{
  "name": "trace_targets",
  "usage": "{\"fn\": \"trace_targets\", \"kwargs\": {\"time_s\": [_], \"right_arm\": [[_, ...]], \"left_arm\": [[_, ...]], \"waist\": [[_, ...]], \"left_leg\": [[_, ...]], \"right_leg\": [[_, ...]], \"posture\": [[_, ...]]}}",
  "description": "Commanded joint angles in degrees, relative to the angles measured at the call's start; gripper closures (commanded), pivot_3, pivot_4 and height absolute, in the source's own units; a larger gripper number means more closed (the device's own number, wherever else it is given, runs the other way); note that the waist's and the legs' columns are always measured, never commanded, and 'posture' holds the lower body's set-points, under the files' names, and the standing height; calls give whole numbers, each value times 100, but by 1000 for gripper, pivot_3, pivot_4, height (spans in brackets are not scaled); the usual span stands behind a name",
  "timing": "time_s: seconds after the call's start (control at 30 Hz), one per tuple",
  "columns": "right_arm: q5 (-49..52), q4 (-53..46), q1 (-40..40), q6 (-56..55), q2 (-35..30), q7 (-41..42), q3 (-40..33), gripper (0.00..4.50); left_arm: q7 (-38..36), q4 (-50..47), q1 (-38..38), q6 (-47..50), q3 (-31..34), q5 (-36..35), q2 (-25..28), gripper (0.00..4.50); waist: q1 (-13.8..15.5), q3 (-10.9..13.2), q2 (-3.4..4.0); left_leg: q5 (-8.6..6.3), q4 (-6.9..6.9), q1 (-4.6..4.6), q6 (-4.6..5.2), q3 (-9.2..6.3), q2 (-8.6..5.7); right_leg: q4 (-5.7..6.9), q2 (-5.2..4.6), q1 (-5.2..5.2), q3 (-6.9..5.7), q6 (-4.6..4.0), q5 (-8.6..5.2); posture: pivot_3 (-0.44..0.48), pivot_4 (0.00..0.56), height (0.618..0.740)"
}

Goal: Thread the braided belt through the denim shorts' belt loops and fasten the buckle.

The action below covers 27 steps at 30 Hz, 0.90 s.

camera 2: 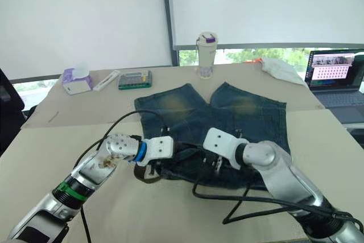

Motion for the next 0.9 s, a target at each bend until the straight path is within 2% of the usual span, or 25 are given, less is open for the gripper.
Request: {"fn": "trace_targets", "kwargs": {"time_s": [0.03,0.07,0.23,0.33,0.37,0.43,0.5,0.57,0.6,0.7,0.8,0.9], "right_arm": [[-31,-418,263,32,-343,15,-559,4500],[-56,-478,372,11,-435,11,-642,4500],[-164,-761,868,1,-758,-125,-1150,4500],[-145,-936,1166,-13,-760,-177,-1370,4500],[-166,-969,1259,-50,-757,-199,-1380,4500],[-219,-1028,1391,-103,-743,-266,-1367,4500],[-252,-1083,1490,-109,-753,-311,-1390,4500],[-98,-1169,1627,33,-708,-261,-1632,4500],[2,-1212,1676,108,-662,-227,-1750,4500],[284,-1325,1765,139,-615,-47,-2061,4500],[331,-1336,1966,147,-771,83,-2542,4500],[396,-1359,2194,239,-787,190,-3256,4500]], "left_arm": [[21,334,-81,-542,269,222,306,4234],[23,450,-112,-663,308,236,358,4492],[-48,938,-200,-1221,584,211,686,4492],[-356,814,31,-1587,833,-292,758,4492],[-522,600,110,-1211,1001,-727,680,4492],[-844,88,160,281,1438,-1933,565,4492],[-989,-243,55,1500,1816,-2899,551,3746],[-931,-245,-452,2653,2284,-3838,453,3182],[-866,-217,-654,3048,2448,-4145,403,2763],[-490,94,-1190,3477,2633,-4338,114,1814],[-89,485,-1550,3492,2741,-4240,-234,1814],[5,652,-1544,3109,2564,-3901,-360,1814]], "waist": [[-10,0,0],[-15,0,1],[-31,0,0],[-40,0,1],[-37,0,1],[-32,-1,2],[-20,2,-2],[-18,4,-7],[-13,6,-10],[-40,3,-7],[-30,0,-2],[-33,-1,0]], "left_leg": [[0,0,1,0,1,0],[0,0,2,0,1,0],[0,0,4,0,2,2],[0,-4,4,-1,3,7],[0,-4,5,-1,4,10],[0,-4,2,0,4,10],[-3,1,-3,5,3,10],[-4,7,-2,7,3,8],[-4,8,-3,7,0,7],[-4,13,3,6,-4,2],[-4,8,8,6,-1,3],[-3,8,7,5,1,2]], "right_leg": [[0,0,0,1,0,0],[-4,-2,0,2,0,0],[-5,1,0,2,0,0],[-3,4,-3,2,0,0],[-2,4,-2,3,0,0],[1,3,-2,3,0,0],[7,2,1,-3,1,0],[13,5,5,-13,1,-1],[13,7,6,-20,2,-1],[13,6,15,-28,2,-1],[10,3,18,-17,2,-1],[9,3,12,-9,2,-1]], "posture": [[0,150,740],[0,150,740],[0,150,740],[0,150,740],[0,150,740],[0,150,740],[0,150,740],[0,150,740],[0,150,740],[0,150,740],[0,150,740],[0,150,740]]}}
